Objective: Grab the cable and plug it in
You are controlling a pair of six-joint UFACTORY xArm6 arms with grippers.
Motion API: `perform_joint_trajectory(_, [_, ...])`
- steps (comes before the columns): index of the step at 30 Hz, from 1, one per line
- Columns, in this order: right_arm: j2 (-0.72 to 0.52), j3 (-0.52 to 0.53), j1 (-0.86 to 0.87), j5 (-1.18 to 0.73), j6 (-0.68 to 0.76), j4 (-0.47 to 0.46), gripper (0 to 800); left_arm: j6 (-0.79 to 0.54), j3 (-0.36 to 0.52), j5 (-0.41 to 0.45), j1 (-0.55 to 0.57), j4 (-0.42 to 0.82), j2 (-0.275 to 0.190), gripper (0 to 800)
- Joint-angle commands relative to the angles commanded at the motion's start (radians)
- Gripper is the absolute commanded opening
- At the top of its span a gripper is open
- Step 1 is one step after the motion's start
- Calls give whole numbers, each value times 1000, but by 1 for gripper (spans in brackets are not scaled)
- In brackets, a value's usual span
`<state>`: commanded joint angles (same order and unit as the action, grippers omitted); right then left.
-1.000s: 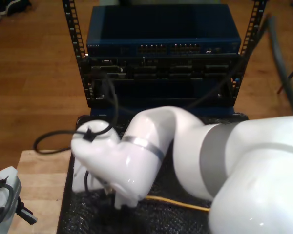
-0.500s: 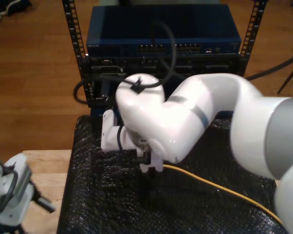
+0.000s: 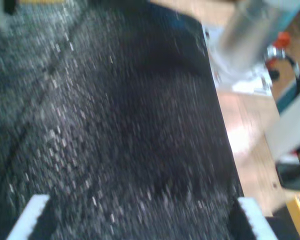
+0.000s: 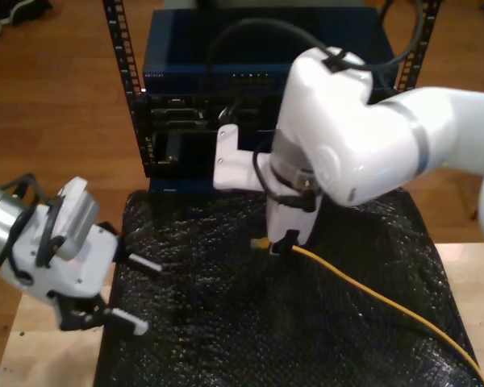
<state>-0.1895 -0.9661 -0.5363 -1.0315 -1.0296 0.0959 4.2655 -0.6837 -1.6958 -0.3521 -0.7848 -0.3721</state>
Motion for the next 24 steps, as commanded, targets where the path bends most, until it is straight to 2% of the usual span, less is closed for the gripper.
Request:
perform_joint_trajectory(4, [-51, 9, 40, -37, -52, 71, 6, 3, -3, 12, 64, -35, 6, 800])
perform_joint_trajectory(11, [-120, 8, 121, -130, -153, 212, 7, 12, -18, 98, 129, -138, 35, 800])
perform_joint_trajectory(14, [-146, 8, 133, -153, -172, 224, 6, 14, -31, 107, 153, -140, 57, 800])
perform_joint_trajectory(18, [-169, 9, 133, -169, -175, 226, 6, 15, -44, 114, 189, -147, 63, 800])
perform_joint_trajectory(24, [-172, 5, 132, -178, -193, 241, 7, 6, -54, 120, 216, -219, 86, 799])
